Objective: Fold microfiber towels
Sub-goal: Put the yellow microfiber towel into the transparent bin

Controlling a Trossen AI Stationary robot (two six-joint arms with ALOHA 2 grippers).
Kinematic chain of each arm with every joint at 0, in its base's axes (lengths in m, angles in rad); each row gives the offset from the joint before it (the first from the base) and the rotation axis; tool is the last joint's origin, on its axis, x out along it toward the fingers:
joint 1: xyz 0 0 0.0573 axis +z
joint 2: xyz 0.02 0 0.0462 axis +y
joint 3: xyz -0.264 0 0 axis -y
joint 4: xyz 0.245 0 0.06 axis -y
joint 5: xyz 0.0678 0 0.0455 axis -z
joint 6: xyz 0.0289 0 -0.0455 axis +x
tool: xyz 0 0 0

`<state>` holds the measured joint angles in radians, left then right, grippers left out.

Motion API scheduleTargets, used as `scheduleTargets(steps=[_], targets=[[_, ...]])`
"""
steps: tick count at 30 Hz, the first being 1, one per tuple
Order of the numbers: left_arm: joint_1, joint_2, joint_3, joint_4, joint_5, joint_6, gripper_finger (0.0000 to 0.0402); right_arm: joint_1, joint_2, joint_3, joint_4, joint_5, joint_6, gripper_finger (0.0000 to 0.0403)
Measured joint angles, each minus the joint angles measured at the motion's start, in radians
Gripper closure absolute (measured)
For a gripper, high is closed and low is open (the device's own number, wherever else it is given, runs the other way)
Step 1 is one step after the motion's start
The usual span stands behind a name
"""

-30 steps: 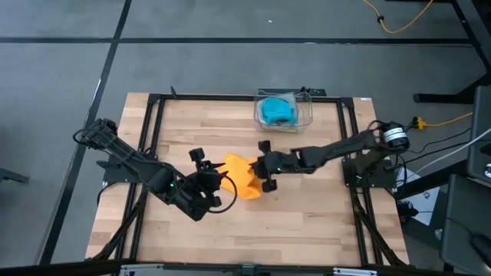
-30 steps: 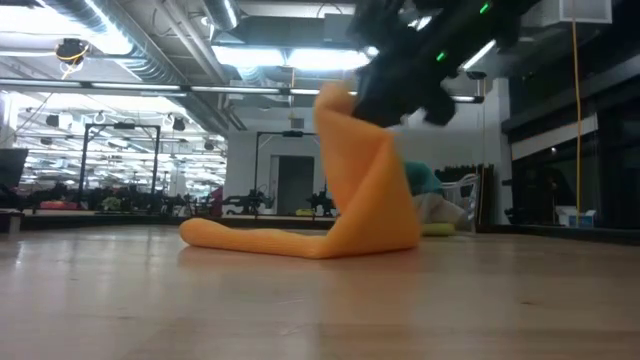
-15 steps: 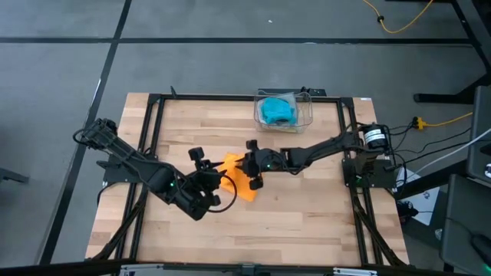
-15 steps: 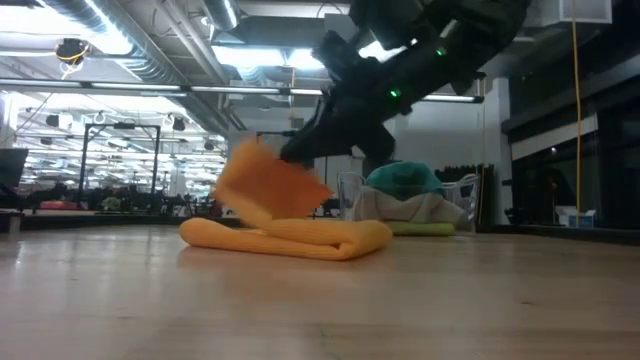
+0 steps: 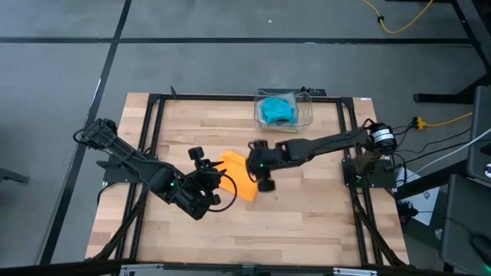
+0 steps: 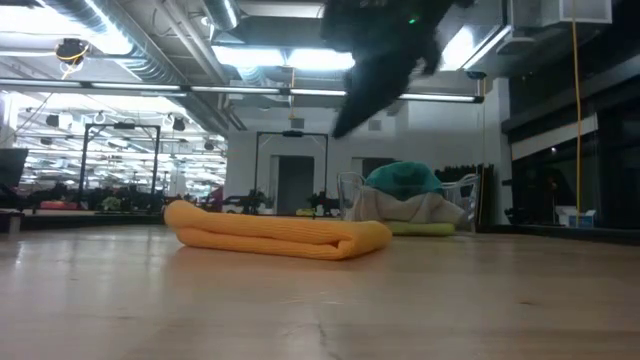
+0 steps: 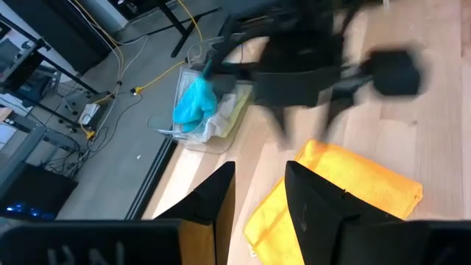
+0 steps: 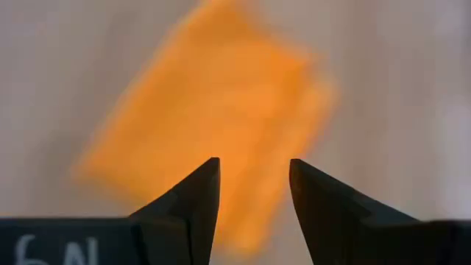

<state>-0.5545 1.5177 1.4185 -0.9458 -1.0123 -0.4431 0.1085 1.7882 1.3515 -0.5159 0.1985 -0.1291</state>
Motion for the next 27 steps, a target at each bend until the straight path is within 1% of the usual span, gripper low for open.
scheduleTargets(steps=[2,4,5,7,9,14,16,18,21,23,27], targets=[[0.000,0.000,0.000,-0.002,0.000,0.000,0.0290,0.013,-0.002,0.003,-0.086,-0.154,0.047,0.0236],[0.000,0.000,0.000,-0.005,-0.001,0.000,0.0290,0.033,-0.002,-0.028,-0.101,-0.284,0.045,0.0236],[0.000,0.000,0.000,-0.005,-0.001,0.000,0.0290,0.046,-0.002,-0.054,-0.085,-0.332,0.040,0.0236],[0.000,0.000,0.000,-0.005,-0.001,-0.001,0.0290,0.078,0.000,-0.119,-0.012,-0.369,0.014,0.0236],[0.000,0.000,0.000,-0.005,-0.001,-0.001,0.0290,0.111,0.000,-0.188,0.081,-0.346,-0.034,0.0235],[0.000,0.000,0.000,-0.005,0.000,-0.002,0.0290,0.179,0.000,-0.349,0.373,-0.144,-0.241,0.0235],[0.000,0.000,0.000,-0.005,-0.001,-0.003,0.0290,0.201,0.000,-0.398,0.467,-0.093,-0.299,0.0235],[0.000,0.000,0.000,-0.005,0.000,-0.011,0.0290,0.213,0.000,-0.427,0.535,-0.051,-0.316,0.0235],[0.001,0.000,0.000,-0.005,0.000,-0.026,0.0290,0.211,0.000,-0.440,0.542,-0.007,-0.286,0.0234],[0.001,0.000,0.000,-0.005,0.000,-0.026,0.0290,0.201,0.000,-0.440,0.546,-0.004,-0.269,0.0227],[0.001,0.000,0.000,-0.005,0.000,-0.026,0.0290,0.181,0.002,-0.440,0.543,-0.025,-0.263,0.0188]])
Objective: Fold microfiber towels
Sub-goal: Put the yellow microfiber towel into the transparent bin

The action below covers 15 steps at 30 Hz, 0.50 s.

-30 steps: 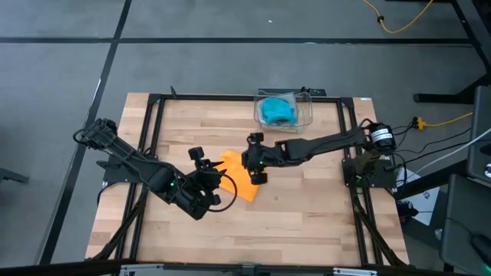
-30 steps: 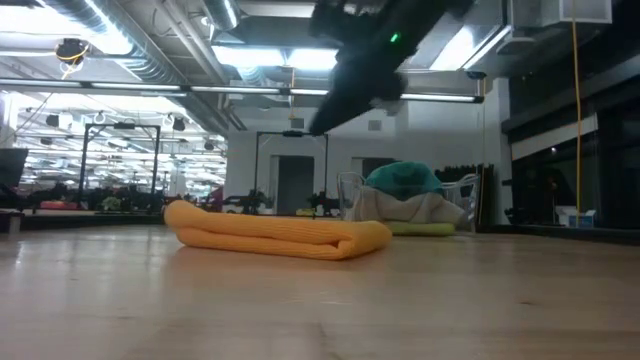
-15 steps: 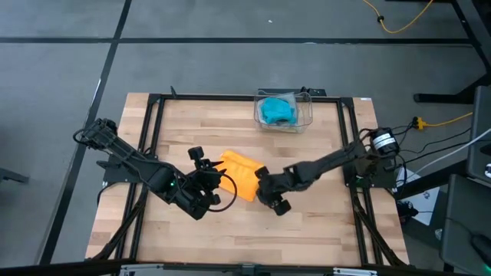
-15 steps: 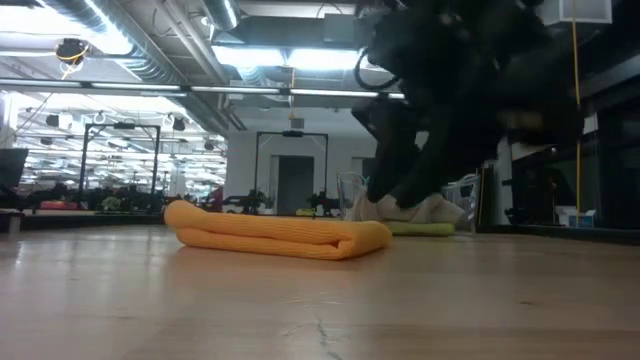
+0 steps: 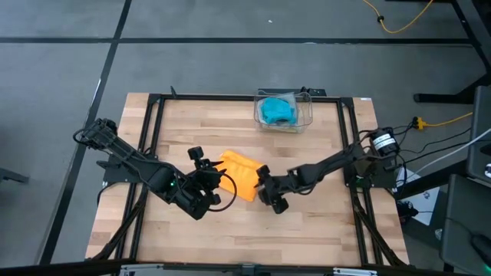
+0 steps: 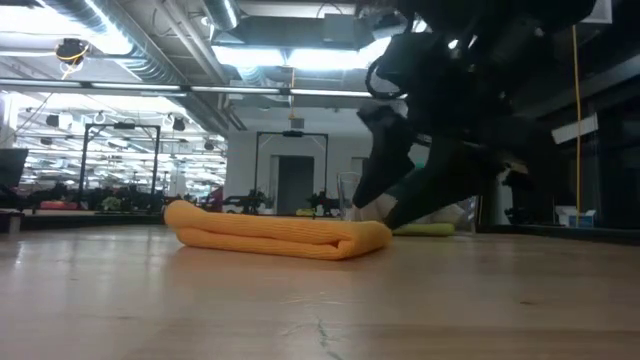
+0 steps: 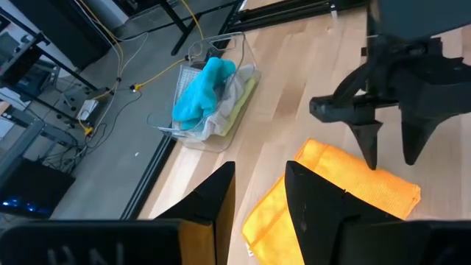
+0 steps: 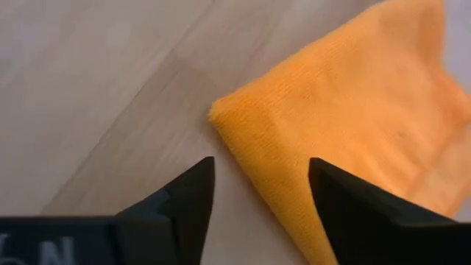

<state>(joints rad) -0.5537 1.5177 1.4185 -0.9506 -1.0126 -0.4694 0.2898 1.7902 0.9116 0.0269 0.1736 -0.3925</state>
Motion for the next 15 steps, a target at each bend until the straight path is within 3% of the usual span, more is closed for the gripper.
scheduleTargets(steps=[3,7,12,15], targets=[[0.000,0.000,0.000,0.000,0.000,0.000,0.0290,-0.014,0.019,0.000,0.007,-0.059,-0.003,0.0148],[0.000,0.000,0.000,0.000,0.000,0.000,0.0290,-0.034,0.077,0.001,0.076,-0.009,-0.030,0.0112],[0.000,0.000,0.000,0.000,0.007,0.000,0.0290,-0.064,0.158,0.029,0.135,-0.003,-0.082,0.0106],[0.000,0.000,0.000,-0.002,0.009,-0.001,0.0290,-0.071,0.186,0.064,0.130,0.007,-0.074,0.0125]])
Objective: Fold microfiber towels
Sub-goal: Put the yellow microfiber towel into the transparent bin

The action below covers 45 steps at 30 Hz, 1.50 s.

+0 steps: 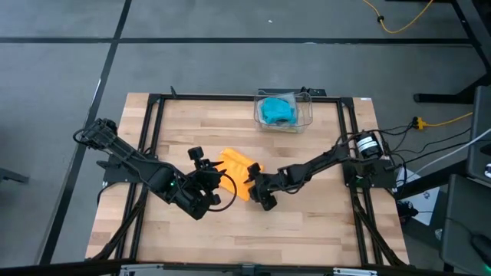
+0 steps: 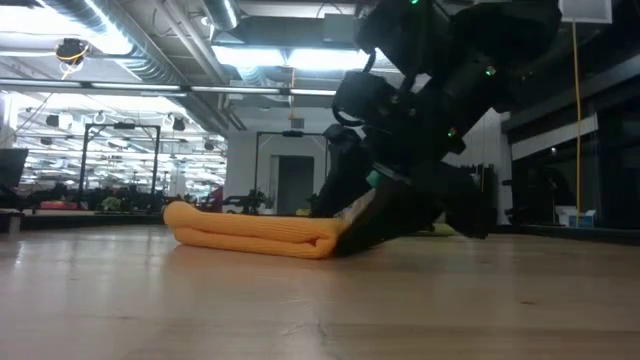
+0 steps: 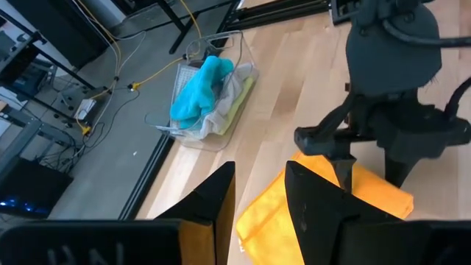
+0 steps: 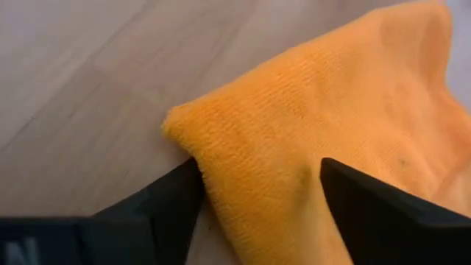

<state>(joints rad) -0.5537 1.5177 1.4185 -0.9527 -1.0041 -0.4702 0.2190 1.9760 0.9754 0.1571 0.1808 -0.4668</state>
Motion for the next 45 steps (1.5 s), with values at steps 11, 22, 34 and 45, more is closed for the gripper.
scheduleTargets(steps=[11,22,34,45], targets=[[0.000,0.000,0.000,-0.001,0.003,0.000,0.0290,-0.022,-0.006,0.131,-0.164,0.278,0.090,0.0383],[0.000,0.000,0.000,-0.007,0.004,0.000,0.0290,-0.025,-0.209,0.479,-0.826,0.590,0.017,0.0394],[0.002,0.000,0.000,-0.009,0.004,0.001,0.0290,-0.231,-0.429,0.663,-1.014,0.711,-0.017,0.0394],[0.038,0.000,0.000,-0.012,0.024,0.007,0.0290,-0.588,-0.418,0.622,-0.994,0.582,-0.069,0.0394]])
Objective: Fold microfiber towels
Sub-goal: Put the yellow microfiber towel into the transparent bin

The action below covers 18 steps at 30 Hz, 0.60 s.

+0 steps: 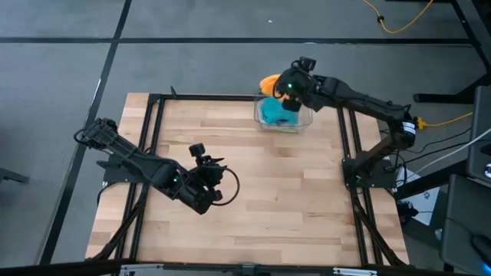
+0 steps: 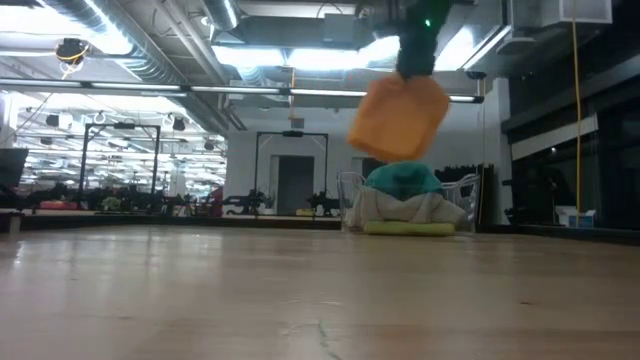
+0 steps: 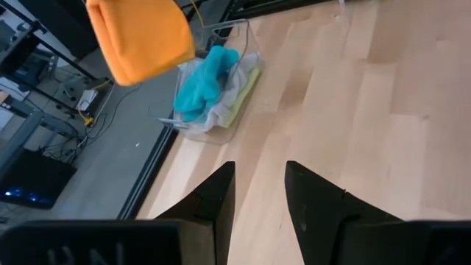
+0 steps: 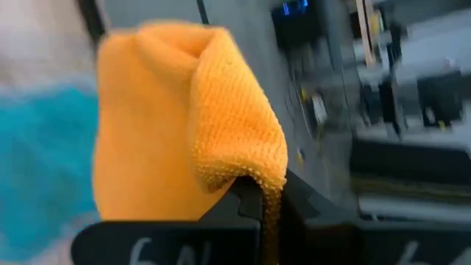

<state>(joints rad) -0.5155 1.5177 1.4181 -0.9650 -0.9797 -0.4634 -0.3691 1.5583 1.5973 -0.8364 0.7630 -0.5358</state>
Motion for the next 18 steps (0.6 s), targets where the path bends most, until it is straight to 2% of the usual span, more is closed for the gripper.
scheduleTargets(steps=[4,9,15,18], targets=[[0.016,0.000,0.000,-0.007,0.003,0.002,0.0290,-0.074,0.000,-0.007,-0.092,0.053,0.052,0.0394],[0.040,0.000,0.000,-0.019,0.005,0.001,0.0290,-0.111,-0.001,-0.007,-0.270,0.053,0.269,0.0394],[0.067,0.000,0.000,-0.019,0.006,-0.006,0.0290,-0.142,-0.001,-0.007,-0.336,-0.056,0.557,0.0394],[0.077,0.000,0.000,-0.019,0.019,-0.007,0.0290,-0.159,0.005,-0.007,-0.359,-0.061,0.666,0.0394]])
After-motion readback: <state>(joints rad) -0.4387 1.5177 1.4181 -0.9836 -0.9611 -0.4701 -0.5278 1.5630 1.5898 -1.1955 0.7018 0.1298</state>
